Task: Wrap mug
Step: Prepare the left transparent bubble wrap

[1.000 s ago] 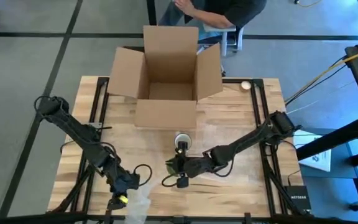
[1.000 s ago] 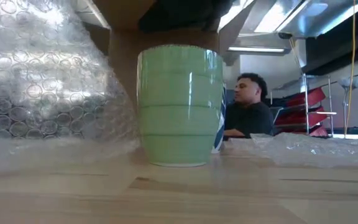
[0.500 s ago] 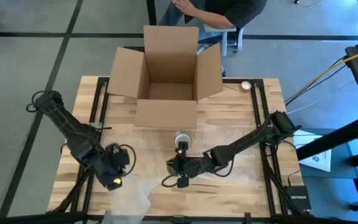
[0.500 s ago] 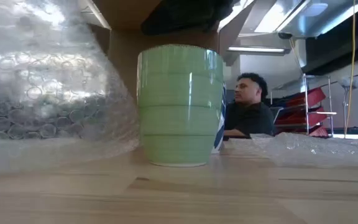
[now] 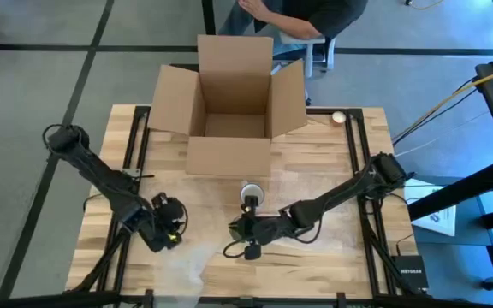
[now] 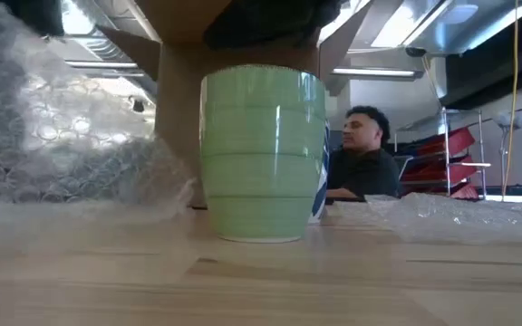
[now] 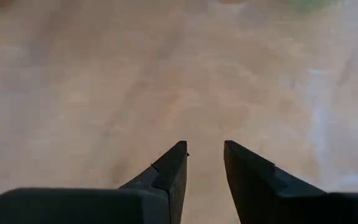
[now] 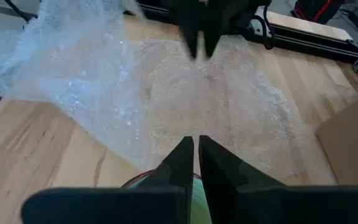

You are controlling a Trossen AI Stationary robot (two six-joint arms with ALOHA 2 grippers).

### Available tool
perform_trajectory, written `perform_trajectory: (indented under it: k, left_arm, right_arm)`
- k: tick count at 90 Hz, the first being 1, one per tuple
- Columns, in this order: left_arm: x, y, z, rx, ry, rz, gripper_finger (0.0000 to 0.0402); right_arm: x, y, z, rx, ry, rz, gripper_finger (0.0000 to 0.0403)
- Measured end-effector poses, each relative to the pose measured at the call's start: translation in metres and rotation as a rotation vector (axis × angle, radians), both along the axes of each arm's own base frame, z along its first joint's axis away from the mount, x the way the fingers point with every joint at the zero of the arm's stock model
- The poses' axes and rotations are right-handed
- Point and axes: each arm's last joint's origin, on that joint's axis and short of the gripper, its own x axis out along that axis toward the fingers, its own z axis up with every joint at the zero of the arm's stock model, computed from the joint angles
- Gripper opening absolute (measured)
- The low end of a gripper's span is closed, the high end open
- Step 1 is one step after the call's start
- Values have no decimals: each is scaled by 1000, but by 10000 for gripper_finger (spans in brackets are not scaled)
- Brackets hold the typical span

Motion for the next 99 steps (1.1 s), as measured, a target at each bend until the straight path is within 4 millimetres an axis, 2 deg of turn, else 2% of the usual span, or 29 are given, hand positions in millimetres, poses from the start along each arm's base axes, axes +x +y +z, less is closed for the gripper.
perform_trajectory:
  k: [13, 25, 35, 46, 57, 71, 90, 99]
  left_arm:
    - [5, 10, -19, -20, -72, 3, 89]
    - [14, 17, -25, -13, -137, -25, 89]
    - [20, 22, -26, -16, -194, -34, 89]
    - [24, 25, -25, -10, -225, -56, 89]
    - [29, 22, -21, -46, -274, -89, 89]
    - [32, 19, -17, -58, -316, -117, 89]
    - [32, 21, -17, -84, -309, -90, 89]
    - [33, 22, -17, -89, -313, -75, 89]
  right_arm:
    - [8, 5, 8, 97, -119, 22, 12]
    - [21, 8, -2, 230, -183, -28, 12]
    - [41, 16, -5, 200, -123, -45, 12]
    - [64, 25, -3, 90, 29, -109, 12]
    - [79, 22, -5, -5, 144, -177, 12]
    - [98, 16, -5, 11, 125, -195, 12]
    - [107, 21, -26, 66, 160, -100, 12]
    - [106, 22, -38, 65, 204, -111, 12]
